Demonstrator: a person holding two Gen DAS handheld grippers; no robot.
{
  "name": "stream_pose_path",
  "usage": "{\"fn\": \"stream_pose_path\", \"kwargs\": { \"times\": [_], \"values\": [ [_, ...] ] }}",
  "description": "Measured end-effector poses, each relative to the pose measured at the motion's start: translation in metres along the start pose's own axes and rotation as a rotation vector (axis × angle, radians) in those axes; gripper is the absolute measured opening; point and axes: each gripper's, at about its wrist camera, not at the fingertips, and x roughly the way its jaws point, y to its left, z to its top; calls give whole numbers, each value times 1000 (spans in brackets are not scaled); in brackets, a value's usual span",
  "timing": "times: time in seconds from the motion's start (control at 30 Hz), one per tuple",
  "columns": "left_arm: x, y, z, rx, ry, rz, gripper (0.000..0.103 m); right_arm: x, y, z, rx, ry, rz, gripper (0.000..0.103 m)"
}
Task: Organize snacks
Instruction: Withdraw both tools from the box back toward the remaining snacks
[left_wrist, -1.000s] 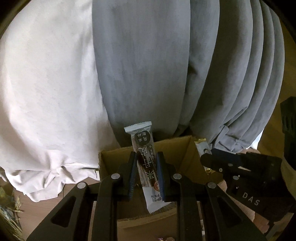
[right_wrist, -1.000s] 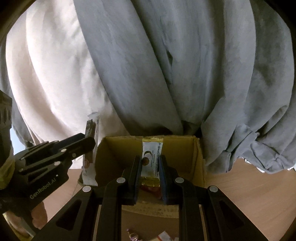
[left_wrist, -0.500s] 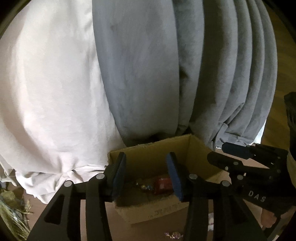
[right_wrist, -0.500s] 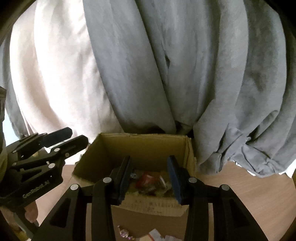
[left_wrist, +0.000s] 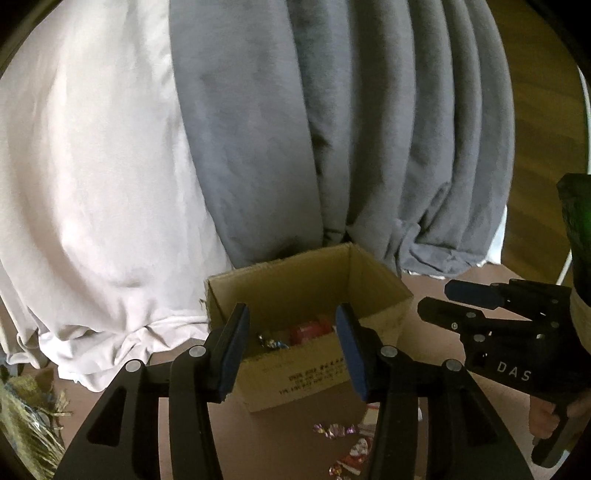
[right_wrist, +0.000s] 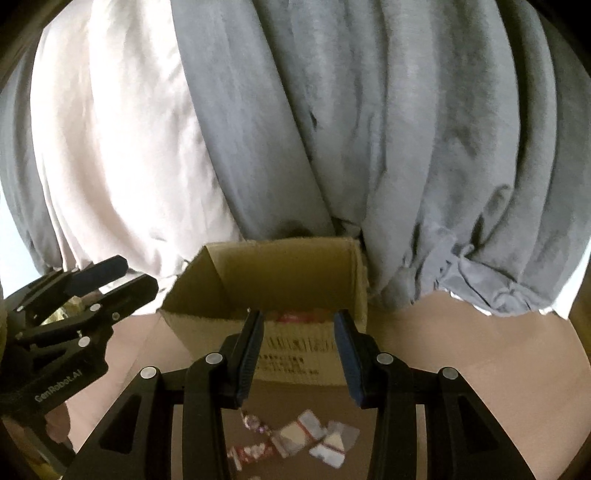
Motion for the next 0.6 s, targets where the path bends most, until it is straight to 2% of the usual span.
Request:
{"fn": "stream_pose_path", "kwargs": {
  "times": [0.17,0.37,0.6],
  "values": [
    [-3,-15,-20,53,27,-18,48,-5,-2,-26,11,56,4,41],
    [1,-28,-49,115,95,-60,48,-3,-5,-56,28,116,-9,41],
    [17,-39,-78,137,182,-112,48,9,-14,-84,46,200,-28,41]
  ]
}}
